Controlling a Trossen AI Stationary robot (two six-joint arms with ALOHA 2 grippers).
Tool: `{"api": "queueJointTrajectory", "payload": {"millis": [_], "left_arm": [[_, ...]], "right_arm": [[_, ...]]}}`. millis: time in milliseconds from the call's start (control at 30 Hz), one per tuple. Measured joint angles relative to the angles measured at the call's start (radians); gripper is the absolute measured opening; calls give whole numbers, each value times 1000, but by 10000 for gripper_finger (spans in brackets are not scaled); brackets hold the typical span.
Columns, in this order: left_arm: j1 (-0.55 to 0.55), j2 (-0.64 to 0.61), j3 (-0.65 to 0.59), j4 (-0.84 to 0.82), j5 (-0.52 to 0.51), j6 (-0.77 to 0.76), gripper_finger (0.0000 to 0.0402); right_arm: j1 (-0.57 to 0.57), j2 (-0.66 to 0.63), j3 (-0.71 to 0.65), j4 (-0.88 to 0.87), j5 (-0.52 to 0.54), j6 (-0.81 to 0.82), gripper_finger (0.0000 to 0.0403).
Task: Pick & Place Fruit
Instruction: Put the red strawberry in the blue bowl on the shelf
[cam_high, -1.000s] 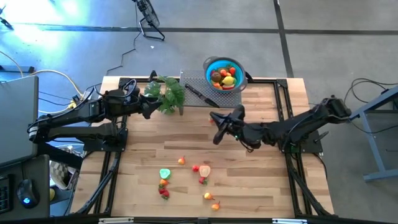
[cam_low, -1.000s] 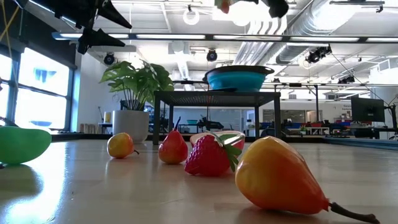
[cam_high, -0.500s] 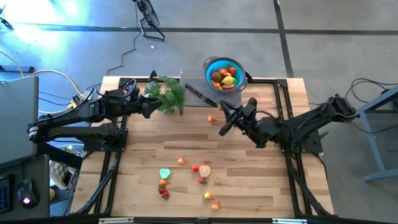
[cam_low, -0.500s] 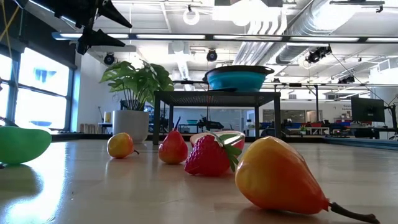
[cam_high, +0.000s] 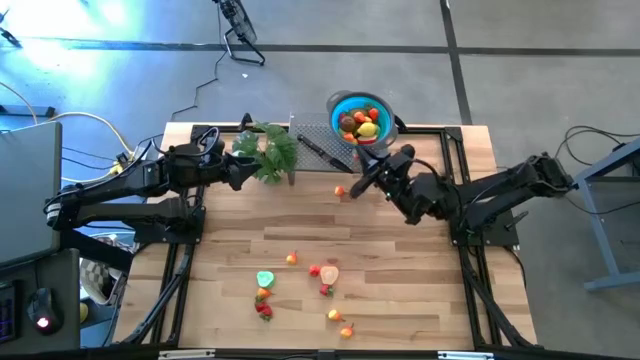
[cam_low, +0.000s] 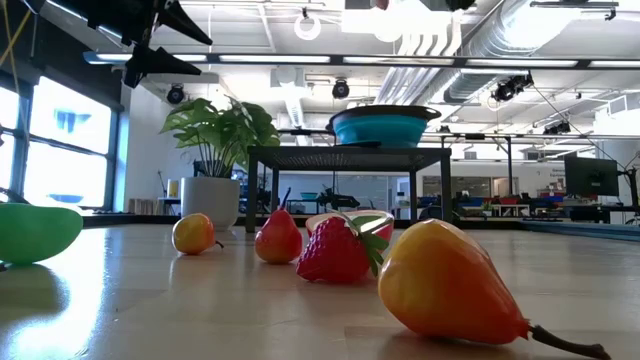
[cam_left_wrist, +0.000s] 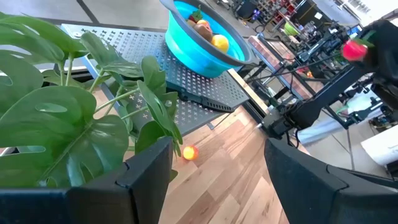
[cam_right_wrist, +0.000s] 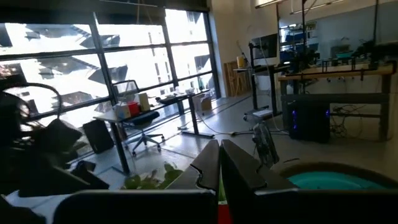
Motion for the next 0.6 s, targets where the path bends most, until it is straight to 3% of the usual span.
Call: {"api": "queueJointTrajectory", "payload": {"millis": [367,600], "left_arm": [[0,0,0,0,-16,0,248],[0,0,0,0,-46,1,248]], "right_arm": [[-208,0,0,-68,-60,-7,3],[-355,1,0,-320,-140,169,3]]}}
